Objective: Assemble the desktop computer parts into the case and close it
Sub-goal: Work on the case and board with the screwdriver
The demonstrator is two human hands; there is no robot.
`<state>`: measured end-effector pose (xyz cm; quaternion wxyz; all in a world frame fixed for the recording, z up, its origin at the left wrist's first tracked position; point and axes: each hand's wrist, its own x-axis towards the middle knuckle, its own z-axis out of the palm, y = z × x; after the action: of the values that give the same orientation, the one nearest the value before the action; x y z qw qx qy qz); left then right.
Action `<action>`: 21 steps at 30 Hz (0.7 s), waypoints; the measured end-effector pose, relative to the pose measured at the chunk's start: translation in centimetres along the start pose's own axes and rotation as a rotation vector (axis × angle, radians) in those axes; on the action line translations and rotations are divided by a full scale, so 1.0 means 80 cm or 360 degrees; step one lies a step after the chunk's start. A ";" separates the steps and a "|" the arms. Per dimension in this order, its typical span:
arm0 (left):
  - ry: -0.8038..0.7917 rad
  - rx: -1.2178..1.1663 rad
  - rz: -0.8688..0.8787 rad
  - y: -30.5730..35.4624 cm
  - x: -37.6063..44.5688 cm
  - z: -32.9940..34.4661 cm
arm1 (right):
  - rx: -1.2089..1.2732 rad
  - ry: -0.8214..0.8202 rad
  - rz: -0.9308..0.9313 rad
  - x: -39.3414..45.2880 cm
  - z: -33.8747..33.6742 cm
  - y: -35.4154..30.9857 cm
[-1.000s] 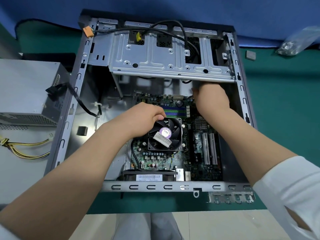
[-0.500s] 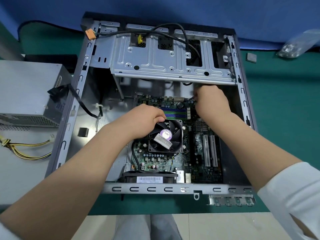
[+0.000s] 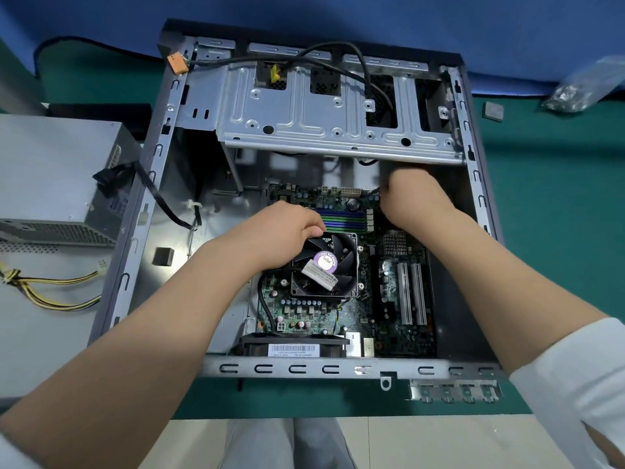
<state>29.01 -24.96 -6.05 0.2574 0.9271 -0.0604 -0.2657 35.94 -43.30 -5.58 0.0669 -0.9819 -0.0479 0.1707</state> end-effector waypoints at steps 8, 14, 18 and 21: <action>0.0000 -0.0005 0.0010 0.000 0.000 0.000 | -0.0149 0.0086 0.0024 -0.006 0.002 0.000; 0.0004 -0.0016 0.0012 -0.001 0.001 0.001 | -0.0082 0.0032 0.0064 -0.009 -0.001 -0.005; 0.0012 -0.0019 0.0018 -0.003 0.002 0.002 | -0.0136 0.0011 0.0077 -0.007 -0.004 -0.004; 0.0011 -0.0026 0.0017 -0.004 0.003 0.002 | -0.0098 -0.0050 0.0058 -0.006 -0.007 -0.005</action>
<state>29.12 -24.83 -6.47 0.2665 0.9256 -0.0623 -0.2615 35.62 -43.05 -4.82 0.0326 -0.9814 -0.0364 0.1857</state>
